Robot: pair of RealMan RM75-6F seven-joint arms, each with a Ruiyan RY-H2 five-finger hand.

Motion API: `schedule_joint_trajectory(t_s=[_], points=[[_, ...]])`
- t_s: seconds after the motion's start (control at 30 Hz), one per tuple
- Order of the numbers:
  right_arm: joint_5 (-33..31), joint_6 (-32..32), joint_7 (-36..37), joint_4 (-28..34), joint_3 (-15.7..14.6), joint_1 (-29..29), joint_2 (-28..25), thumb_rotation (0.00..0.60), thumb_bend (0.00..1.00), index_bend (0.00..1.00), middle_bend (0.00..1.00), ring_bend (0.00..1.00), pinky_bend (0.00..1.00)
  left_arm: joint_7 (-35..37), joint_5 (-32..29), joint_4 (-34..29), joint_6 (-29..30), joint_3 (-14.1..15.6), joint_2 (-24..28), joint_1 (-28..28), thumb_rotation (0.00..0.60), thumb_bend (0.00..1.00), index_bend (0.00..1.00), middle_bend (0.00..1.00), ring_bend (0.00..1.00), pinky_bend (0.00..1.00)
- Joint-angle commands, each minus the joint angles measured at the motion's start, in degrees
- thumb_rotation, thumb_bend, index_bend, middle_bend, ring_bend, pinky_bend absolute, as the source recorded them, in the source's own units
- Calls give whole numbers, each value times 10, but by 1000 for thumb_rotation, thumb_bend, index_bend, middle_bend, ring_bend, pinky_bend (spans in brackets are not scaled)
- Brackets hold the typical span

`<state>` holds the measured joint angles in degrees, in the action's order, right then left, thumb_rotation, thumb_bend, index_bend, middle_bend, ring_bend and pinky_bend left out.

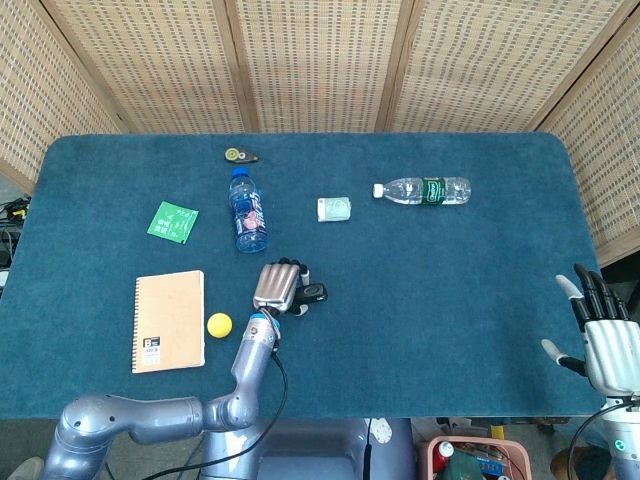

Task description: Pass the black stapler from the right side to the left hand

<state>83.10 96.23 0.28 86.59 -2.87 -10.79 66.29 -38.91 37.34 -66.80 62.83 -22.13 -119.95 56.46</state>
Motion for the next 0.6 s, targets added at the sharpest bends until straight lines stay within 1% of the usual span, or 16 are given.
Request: schedule_joint_trajectory(t_s=[0.03,0.1,0.17,0.2,0.27,0.37,0.5,0.57,0.6], points=[[4,-3,-1,-2,5,3,1,600,0,11,0,0,113,22,18,18,16,-7,-20,4,600,288,653,523,396,490],[7,-5,-1,-2,8,5,3,600,0,15,0,0,113,23,22,26,23,-10,-27,3,600,402,700,569,438,528],[10,-7,-1,-2,11,7,3,600,0,15,0,0,112,21,24,31,30,-13,-32,3,600,479,713,582,451,546],[12,-8,-1,-3,12,8,4,600,0,15,0,0,112,20,25,34,34,-14,-35,3,600,497,716,585,456,556],[16,-10,-1,-2,15,10,4,600,0,15,0,0,112,18,26,35,41,-18,-35,0,600,503,719,588,460,567],[21,-12,-2,-1,20,14,3,600,0,15,0,0,112,16,30,21,40,-21,-25,-8,600,503,720,588,460,568],[25,-16,-1,2,26,19,1,600,0,15,0,0,112,13,44,-26,40,-12,9,-23,600,503,721,588,460,568],[27,-17,-1,4,28,21,0,600,0,15,0,0,112,-7,51,-70,38,0,47,-33,600,503,721,588,460,567],[29,-17,0,5,28,23,-1,600,0,15,0,0,112,-32,53,-100,42,8,81,-40,600,503,721,588,460,566]])
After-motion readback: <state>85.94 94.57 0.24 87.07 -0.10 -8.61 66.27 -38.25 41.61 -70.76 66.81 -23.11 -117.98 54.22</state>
